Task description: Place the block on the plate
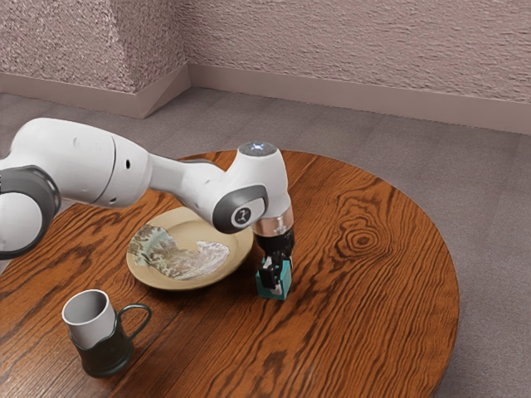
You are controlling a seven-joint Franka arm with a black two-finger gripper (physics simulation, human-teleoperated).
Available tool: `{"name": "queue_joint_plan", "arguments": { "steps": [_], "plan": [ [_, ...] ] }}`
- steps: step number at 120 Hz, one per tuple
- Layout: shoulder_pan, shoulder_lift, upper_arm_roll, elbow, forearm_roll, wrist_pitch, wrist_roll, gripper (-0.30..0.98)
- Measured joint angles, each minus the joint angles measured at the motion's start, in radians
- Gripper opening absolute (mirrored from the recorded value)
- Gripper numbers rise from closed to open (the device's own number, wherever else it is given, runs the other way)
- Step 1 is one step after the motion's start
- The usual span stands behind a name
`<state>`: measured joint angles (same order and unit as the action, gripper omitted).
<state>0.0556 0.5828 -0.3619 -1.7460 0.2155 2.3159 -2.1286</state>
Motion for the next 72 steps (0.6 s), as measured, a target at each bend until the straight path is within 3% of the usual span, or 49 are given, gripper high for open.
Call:
{"name": "queue_joint_plan", "arguments": {
  "steps": [28, 72],
  "plan": [
    [0.052, 0.019, -0.025, 0.005, 0.001, 0.002, 0.019, 0.46],
    [0.05, -0.001, -0.045, 0.011, -0.003, -0.011, 0.047, 0.38]
  ]
}}
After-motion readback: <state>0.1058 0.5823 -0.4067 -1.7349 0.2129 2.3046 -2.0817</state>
